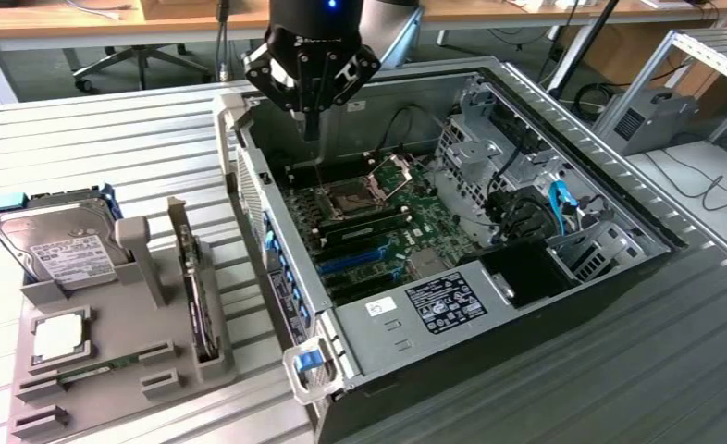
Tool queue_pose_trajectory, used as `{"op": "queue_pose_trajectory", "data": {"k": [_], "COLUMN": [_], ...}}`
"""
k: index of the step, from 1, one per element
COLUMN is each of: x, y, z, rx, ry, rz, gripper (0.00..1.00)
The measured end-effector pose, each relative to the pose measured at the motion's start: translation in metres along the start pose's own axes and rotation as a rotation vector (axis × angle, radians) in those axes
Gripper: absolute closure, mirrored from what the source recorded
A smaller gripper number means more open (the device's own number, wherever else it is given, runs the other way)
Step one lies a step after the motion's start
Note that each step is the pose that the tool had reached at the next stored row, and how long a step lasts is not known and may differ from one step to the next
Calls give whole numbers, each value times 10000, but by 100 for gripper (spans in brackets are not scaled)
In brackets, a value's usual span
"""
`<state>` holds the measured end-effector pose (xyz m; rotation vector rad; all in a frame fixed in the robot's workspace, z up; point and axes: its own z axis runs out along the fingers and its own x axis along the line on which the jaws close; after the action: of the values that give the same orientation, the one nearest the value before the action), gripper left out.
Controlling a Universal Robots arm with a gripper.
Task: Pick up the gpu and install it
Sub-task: 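Reach for the gpu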
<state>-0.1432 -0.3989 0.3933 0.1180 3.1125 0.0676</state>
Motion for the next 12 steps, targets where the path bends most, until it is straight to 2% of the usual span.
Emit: {"op": "queue_pose_trajectory", "data": {"k": [12], "x": [26], "y": [-2], "z": [-1], "rx": [0], "ry": [0], "rz": [0], "gripper": [89]}}
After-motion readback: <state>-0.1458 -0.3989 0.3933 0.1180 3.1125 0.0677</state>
